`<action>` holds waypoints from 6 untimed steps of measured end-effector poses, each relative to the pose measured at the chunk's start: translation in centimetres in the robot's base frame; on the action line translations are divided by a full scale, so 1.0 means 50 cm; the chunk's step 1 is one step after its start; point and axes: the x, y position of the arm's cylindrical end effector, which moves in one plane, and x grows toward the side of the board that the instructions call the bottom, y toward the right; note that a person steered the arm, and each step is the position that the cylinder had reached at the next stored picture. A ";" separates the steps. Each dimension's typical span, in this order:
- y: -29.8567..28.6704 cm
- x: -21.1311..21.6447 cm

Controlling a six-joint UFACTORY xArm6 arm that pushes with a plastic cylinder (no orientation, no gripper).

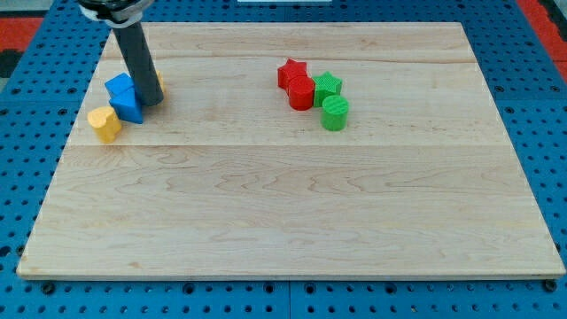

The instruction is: Push the yellow hexagon near the blue cube

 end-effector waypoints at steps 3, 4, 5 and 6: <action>0.047 -0.197; 0.029 -0.239; -0.046 -0.173; -0.103 -0.091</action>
